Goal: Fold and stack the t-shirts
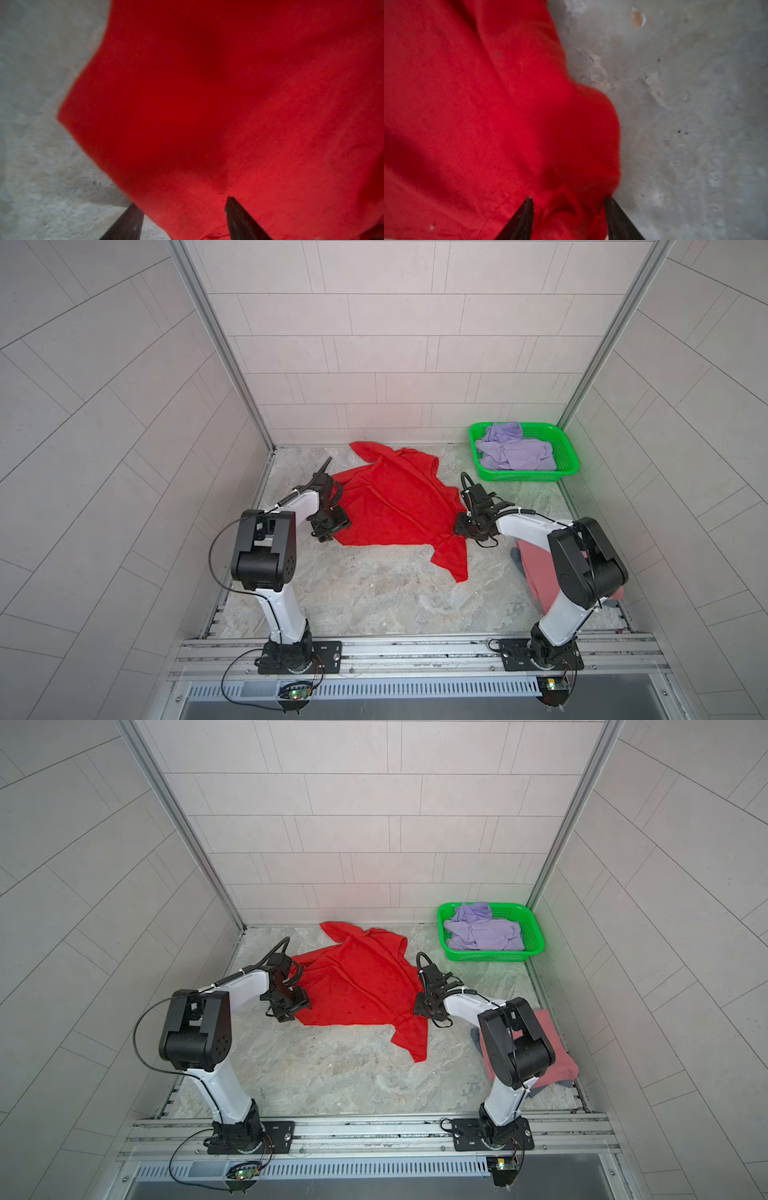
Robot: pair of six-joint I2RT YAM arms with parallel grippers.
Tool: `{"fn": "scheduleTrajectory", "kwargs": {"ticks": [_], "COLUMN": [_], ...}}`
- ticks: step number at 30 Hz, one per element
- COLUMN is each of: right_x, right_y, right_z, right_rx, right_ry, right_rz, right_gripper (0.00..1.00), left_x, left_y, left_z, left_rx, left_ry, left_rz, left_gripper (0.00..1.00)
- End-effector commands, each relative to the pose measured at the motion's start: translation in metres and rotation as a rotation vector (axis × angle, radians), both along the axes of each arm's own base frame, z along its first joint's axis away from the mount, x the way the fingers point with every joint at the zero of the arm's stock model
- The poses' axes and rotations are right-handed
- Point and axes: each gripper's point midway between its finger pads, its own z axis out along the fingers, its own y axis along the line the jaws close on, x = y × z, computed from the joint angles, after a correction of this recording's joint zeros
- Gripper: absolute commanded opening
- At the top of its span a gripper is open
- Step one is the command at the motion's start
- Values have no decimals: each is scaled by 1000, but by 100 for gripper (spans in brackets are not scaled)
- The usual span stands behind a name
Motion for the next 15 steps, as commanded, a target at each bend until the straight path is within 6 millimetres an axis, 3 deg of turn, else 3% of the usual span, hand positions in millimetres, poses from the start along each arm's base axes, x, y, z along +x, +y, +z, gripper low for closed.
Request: {"fn": "scheduleTrajectory", "kwargs": {"ticks": [1,5,9,12,15], "right_x": [-8,-8,-13,-18,-21], "right_y": [0,-3,-6,-10,-15], "right_z": [-11,-6,2,8,14], "right_rx": [11,-3,-15,-26,-29], "right_ry": [52,43,44,50,49], "right_rz": [-6,13,36,50,55], "right_gripper": [41,19,11,8,7], "left_x": [-2,-5,-16,-20,-8], "left_y": [5,2,10,10,-9], "left_z": [-16,-7,39,87,122], "left_rx": [30,19,67,83,47], "left_ry": [27,27,-9,-45,-79], "left_rz": [11,-5,-59,-118,-191], "left_gripper": [56,26,0,0,0]}}
